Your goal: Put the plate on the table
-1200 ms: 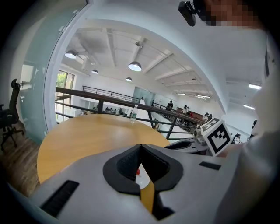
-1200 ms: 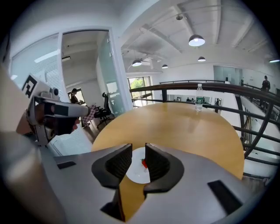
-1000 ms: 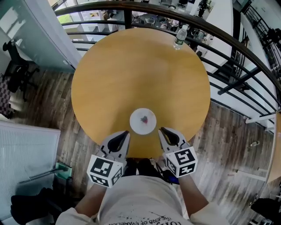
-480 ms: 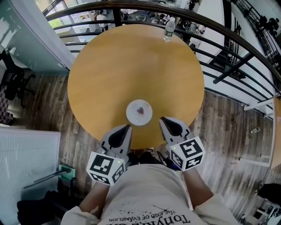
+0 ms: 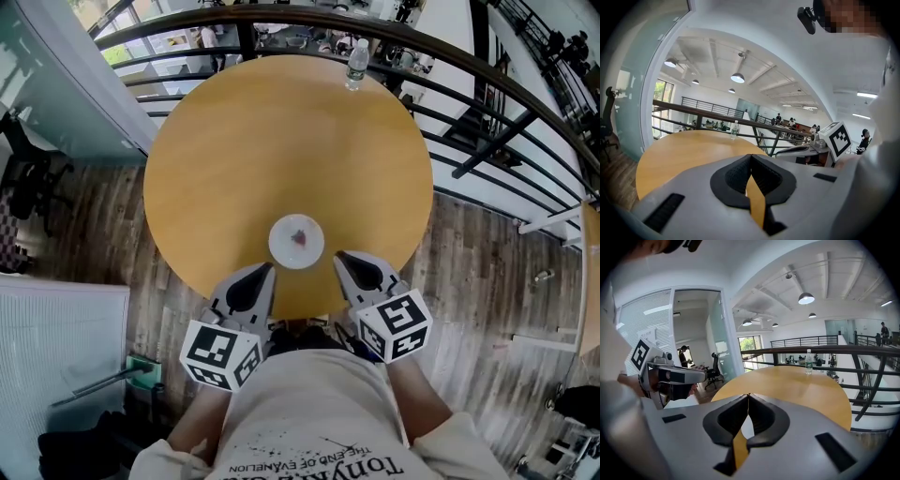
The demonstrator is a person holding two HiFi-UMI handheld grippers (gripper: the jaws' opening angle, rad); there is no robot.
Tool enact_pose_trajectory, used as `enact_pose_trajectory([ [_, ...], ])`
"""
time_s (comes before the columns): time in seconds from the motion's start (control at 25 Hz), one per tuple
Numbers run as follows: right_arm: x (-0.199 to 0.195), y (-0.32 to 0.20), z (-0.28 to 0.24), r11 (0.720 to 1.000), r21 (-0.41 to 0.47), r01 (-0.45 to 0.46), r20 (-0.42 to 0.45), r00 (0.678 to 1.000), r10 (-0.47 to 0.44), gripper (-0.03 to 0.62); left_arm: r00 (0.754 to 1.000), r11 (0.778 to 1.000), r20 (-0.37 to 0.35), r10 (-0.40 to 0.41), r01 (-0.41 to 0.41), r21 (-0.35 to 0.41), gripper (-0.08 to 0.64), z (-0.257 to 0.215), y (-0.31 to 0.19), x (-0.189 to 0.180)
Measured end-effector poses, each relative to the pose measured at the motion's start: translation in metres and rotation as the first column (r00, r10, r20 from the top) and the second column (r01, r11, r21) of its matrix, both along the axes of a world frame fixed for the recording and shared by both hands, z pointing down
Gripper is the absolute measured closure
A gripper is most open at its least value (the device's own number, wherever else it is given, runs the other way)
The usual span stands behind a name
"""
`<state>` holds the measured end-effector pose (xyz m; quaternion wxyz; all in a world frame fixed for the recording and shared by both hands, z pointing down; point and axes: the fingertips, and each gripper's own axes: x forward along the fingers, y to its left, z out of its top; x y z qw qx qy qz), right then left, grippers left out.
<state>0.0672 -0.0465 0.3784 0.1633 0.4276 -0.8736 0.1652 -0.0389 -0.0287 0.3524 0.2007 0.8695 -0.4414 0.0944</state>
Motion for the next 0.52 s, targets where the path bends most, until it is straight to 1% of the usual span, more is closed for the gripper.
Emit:
enact_pose_trajectory([
  [0.24,-0.0053,0.0008,-0.0020,1.000,-0.002,0.009,-0.010,1.000,-0.010,0.565,1.000,1.000,0.000,0.006,-0.006,-0.007,0.537,-0.0002,0.0011,-0.0024],
  [0.52,-0.0044,0.0081,0.0029,1.000,-0.016,-0.007,-0.008,1.000,0.007,0.565,1.000,1.000,0.004,0.013,-0.013,-0.015,0.537,0.0023,0.0059,-0.0057],
])
